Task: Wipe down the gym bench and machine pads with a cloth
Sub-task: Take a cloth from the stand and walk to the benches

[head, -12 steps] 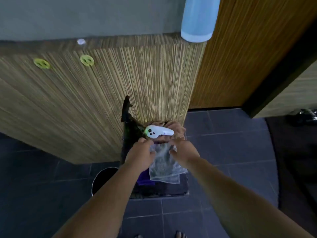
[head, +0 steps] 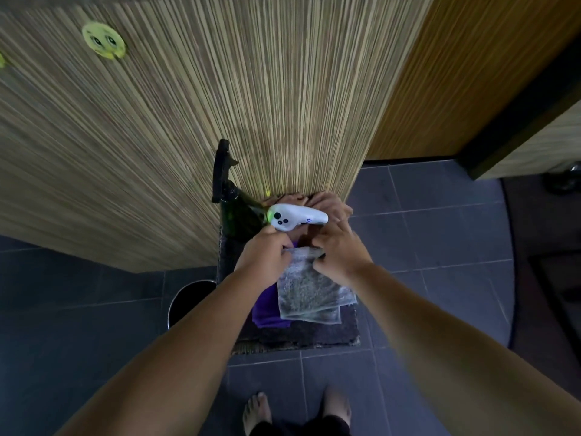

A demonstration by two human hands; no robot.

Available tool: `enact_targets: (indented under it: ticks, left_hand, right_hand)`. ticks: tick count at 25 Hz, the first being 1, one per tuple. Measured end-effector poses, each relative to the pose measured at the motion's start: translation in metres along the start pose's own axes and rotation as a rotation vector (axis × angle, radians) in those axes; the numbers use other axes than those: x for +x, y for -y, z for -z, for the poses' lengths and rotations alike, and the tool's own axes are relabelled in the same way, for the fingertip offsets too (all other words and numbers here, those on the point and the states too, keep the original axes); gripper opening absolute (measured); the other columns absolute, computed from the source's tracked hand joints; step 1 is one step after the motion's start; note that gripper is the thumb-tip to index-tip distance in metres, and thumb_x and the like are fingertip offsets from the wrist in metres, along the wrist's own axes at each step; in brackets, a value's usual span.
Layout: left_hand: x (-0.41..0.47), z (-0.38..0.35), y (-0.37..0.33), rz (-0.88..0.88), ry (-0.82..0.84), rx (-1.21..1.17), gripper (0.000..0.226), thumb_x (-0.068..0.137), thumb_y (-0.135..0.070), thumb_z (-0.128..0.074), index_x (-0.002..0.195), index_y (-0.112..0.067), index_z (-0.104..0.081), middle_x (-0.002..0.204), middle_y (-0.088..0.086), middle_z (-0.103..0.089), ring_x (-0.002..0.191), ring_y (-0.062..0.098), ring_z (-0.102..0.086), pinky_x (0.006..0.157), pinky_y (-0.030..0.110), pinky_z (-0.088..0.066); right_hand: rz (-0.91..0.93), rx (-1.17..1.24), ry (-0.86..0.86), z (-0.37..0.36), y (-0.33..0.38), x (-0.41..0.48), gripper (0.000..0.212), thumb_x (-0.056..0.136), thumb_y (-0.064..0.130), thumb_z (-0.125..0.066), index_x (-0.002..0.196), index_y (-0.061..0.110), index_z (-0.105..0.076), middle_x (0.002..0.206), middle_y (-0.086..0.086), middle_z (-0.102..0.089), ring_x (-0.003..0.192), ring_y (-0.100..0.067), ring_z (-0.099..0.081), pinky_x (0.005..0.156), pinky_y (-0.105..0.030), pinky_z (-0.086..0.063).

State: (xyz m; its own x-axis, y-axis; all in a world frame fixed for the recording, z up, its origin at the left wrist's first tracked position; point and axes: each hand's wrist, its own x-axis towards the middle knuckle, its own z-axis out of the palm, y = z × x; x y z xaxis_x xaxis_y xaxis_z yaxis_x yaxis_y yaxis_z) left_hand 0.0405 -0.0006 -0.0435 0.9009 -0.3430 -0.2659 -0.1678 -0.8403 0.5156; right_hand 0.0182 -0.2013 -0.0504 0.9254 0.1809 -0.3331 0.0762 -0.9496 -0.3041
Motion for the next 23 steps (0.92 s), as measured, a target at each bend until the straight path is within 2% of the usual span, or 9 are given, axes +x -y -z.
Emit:
enact_targets:
  ticks: [2,5,8,10,13,15,17,19,23]
  left_hand:
    - [-0.006,0.007,0.001,-0.055,-0.004,-0.037,0.013,0.093,-0.020,-0.069,0.104,-0.019,-0.073,0.117,0.000,-0.057,0.097,0.022,-0.062,0.085,0.042,-0.054]
    - [-0.025,0.019,-0.006,-0.121,-0.045,-0.068,0.011,0.091,-0.018,-0.070,0.101,-0.019,-0.073,0.108,-0.006,-0.059,0.092,0.014,-0.056,0.080,0.038,-0.052]
    - [-0.058,0.018,-0.014,-0.171,-0.014,-0.090,0.010,0.089,-0.018,-0.072,0.097,-0.022,-0.071,0.097,-0.009,-0.056,0.086,0.010,-0.052,0.075,0.037,-0.050]
    - [-0.081,0.007,-0.011,-0.202,0.033,-0.072,0.011,0.088,-0.017,-0.073,0.098,-0.021,-0.071,0.095,-0.012,-0.054,0.090,0.010,-0.053,0.078,0.039,-0.052]
    - [-0.102,-0.007,-0.008,-0.187,0.145,-0.030,0.031,0.092,-0.028,-0.071,0.121,-0.023,-0.066,0.099,-0.013,-0.057,0.099,0.014,-0.056,0.085,0.043,-0.053]
    - [-0.102,-0.011,-0.011,-0.096,0.185,-0.025,0.055,0.098,-0.044,-0.062,0.146,-0.026,-0.044,0.107,-0.005,-0.065,0.099,0.018,-0.062,0.083,0.042,-0.054]
    - [-0.090,-0.015,-0.013,-0.024,0.153,0.070,0.062,0.102,-0.048,-0.053,0.155,-0.024,-0.032,0.118,0.004,-0.065,0.106,0.025,-0.063,0.083,0.043,-0.054]
    - [-0.077,-0.018,-0.016,-0.020,0.107,0.258,0.055,0.100,-0.046,-0.055,0.149,-0.022,-0.043,0.129,0.005,-0.056,0.119,0.027,-0.053,0.086,0.043,-0.053]
    - [-0.068,-0.021,-0.027,-0.066,0.081,0.389,0.029,0.090,-0.038,-0.068,0.114,-0.024,-0.061,0.122,-0.001,-0.042,0.117,0.023,-0.041,0.089,0.036,-0.045]
  right_hand:
    - [0.007,0.029,-0.015,0.007,0.000,-0.005,0.039,0.083,0.036,-0.070,0.119,0.019,-0.070,0.136,-0.005,-0.051,0.134,-0.030,-0.038,0.105,-0.043,-0.043]
    - [0.005,0.113,-0.036,0.014,0.002,-0.024,0.019,0.087,0.033,-0.067,0.100,0.019,-0.062,0.117,-0.006,-0.058,0.105,-0.029,-0.058,0.079,-0.037,-0.052]
    - [0.038,0.106,-0.059,0.012,0.008,-0.060,0.012,0.089,0.032,-0.064,0.087,0.025,-0.055,0.097,-0.005,-0.065,0.092,-0.030,-0.062,0.066,-0.035,-0.051]
    - [0.072,0.058,-0.019,0.001,0.012,-0.084,0.010,0.090,0.032,-0.063,0.094,0.023,-0.064,0.097,-0.005,-0.065,0.092,-0.030,-0.064,0.070,-0.037,-0.055]
    - [0.054,0.077,0.083,-0.014,0.016,-0.105,0.033,0.088,0.040,-0.063,0.118,0.025,-0.066,0.107,-0.006,-0.068,0.097,-0.030,-0.066,0.079,-0.036,-0.055]
    - [-0.023,0.190,0.089,-0.017,0.020,-0.104,0.062,0.087,0.053,-0.055,0.144,0.029,-0.051,0.109,0.000,-0.071,0.102,-0.026,-0.066,0.083,-0.038,-0.056]
    - [-0.083,0.190,0.090,-0.020,0.021,-0.090,0.069,0.094,0.053,-0.049,0.157,0.031,-0.031,0.107,-0.004,-0.071,0.101,-0.028,-0.068,0.079,-0.038,-0.056]
    - [-0.095,0.074,0.125,-0.020,0.024,-0.072,0.060,0.097,0.047,-0.054,0.153,0.031,-0.037,0.114,-0.009,-0.068,0.105,-0.032,-0.065,0.078,-0.037,-0.054]
    - [-0.026,-0.160,0.081,-0.015,0.036,-0.057,0.042,0.089,0.041,-0.067,0.126,0.021,-0.064,0.127,-0.007,-0.052,0.123,-0.030,-0.043,0.098,-0.042,-0.048]
